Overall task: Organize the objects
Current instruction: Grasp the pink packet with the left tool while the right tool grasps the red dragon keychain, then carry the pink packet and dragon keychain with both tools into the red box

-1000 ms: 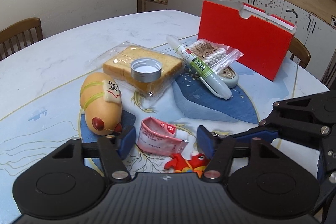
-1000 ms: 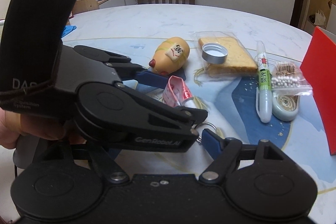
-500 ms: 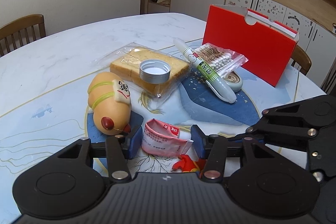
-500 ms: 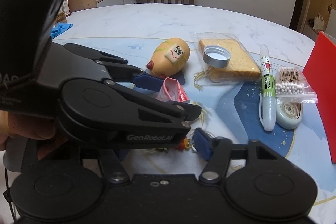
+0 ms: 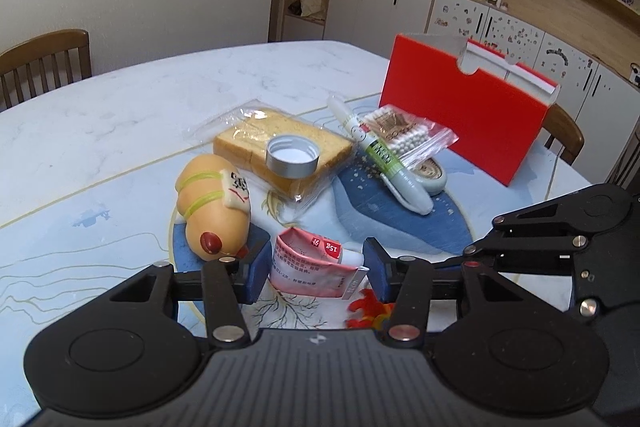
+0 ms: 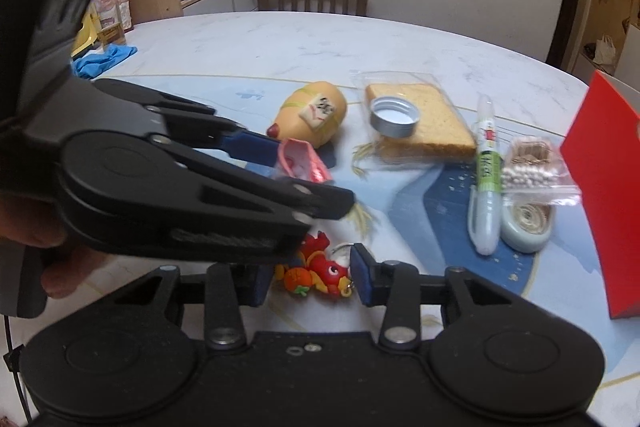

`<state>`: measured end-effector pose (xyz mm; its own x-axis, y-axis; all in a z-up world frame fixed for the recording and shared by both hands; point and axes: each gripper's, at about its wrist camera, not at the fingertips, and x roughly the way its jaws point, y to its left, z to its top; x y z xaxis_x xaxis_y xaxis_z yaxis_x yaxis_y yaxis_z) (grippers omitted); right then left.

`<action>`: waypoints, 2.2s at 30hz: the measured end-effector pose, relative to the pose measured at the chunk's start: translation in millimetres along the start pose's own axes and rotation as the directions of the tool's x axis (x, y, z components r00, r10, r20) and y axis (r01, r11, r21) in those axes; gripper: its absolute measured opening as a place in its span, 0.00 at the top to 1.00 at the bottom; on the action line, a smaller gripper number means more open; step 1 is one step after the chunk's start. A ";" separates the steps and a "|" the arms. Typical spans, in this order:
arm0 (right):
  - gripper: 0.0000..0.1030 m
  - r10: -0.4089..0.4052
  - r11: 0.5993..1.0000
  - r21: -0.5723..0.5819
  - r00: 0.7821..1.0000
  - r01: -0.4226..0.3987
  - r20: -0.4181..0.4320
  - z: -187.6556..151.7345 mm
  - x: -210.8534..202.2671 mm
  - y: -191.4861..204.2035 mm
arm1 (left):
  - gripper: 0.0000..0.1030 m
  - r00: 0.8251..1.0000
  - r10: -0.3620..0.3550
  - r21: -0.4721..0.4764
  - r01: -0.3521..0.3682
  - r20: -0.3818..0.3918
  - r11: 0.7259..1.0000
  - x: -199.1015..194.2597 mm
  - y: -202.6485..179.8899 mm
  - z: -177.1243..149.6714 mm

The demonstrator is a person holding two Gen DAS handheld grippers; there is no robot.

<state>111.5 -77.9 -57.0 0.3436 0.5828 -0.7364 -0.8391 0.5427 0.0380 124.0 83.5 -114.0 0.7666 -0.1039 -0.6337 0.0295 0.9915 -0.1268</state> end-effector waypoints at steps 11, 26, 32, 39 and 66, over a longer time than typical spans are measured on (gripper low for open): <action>0.61 -0.011 0.995 0.104 0.999 0.007 0.030 6.0 -47.6 -27.1 | 0.53 1.000 0.008 -0.026 -0.009 -0.008 1.000 -33.6 -6.5 14.1; 0.61 -0.065 0.990 0.135 0.992 0.051 0.105 40.0 -121.9 -86.1 | 0.53 0.998 -0.034 0.079 0.030 0.043 0.996 -67.0 -58.2 71.1; 0.61 -0.076 0.987 0.152 0.991 0.060 0.107 50.1 -142.9 -124.0 | 0.53 0.998 -0.053 0.121 0.048 0.039 0.991 -60.8 -86.7 99.0; 0.61 -0.106 0.986 0.141 0.987 0.089 0.124 61.2 -158.4 -168.6 | 0.52 0.995 -0.086 0.160 0.078 0.045 0.984 -42.2 -119.2 130.2; 0.61 -0.220 0.946 0.258 0.973 0.195 0.069 63.6 -128.4 -350.6 | 0.52 0.991 -0.096 0.283 0.120 -0.098 0.952 106.8 -237.5 200.6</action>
<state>388.4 -304.5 67.2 0.5479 0.4896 -0.6783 -0.6179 0.7834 0.0664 327.6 -147.4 1.5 0.6936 -0.2061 -0.6902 0.3017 0.9532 0.0186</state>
